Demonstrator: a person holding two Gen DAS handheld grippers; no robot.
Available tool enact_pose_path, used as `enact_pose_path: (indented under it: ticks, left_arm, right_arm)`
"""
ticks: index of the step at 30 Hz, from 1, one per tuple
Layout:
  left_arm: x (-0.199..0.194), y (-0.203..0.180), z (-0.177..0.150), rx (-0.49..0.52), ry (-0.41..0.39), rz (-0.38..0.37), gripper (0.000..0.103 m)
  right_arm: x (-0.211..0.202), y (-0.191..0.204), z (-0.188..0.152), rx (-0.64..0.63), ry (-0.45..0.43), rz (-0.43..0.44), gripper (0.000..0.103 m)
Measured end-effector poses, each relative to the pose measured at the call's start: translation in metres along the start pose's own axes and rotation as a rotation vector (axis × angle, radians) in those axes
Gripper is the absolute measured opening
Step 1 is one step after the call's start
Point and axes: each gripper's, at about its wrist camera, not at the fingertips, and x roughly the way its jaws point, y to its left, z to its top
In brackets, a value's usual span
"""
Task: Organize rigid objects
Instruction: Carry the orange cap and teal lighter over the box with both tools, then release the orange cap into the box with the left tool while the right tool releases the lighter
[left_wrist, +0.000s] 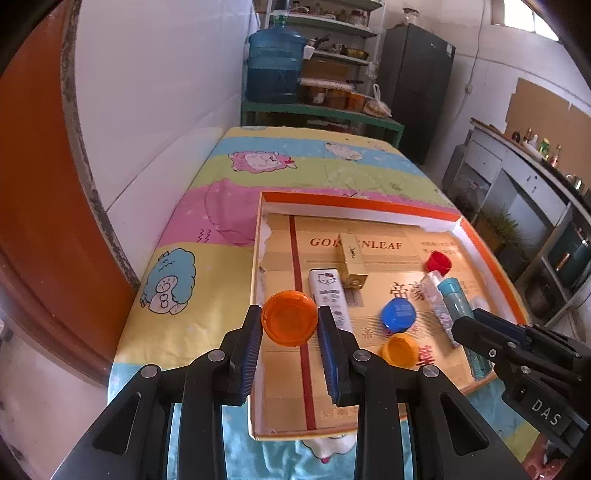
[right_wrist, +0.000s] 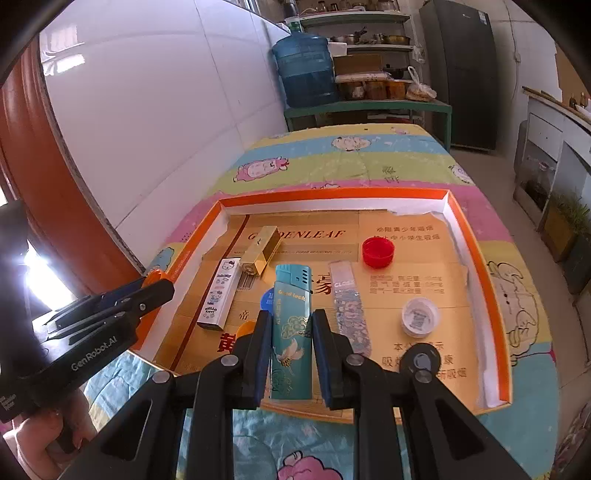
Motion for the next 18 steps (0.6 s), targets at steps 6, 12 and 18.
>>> enact_pose_path:
  ticks: [6, 12, 18]
  left_arm:
    - [0.012, -0.002, 0.002, 0.018, 0.019, 0.006, 0.031]
    - [0.023, -0.005, 0.002, 0.033, 0.031, 0.015, 0.031]
    - [0.028, -0.011, 0.003, 0.054, 0.026, 0.02, 0.031]
  right_arm:
    - [0.011, -0.001, -0.001, 0.006, 0.018, 0.001, 0.022]
    - [0.017, -0.003, -0.002, 0.01, 0.029, -0.008, 0.022]
    - [0.023, -0.004, -0.003, 0.013, 0.037, -0.014, 0.022]
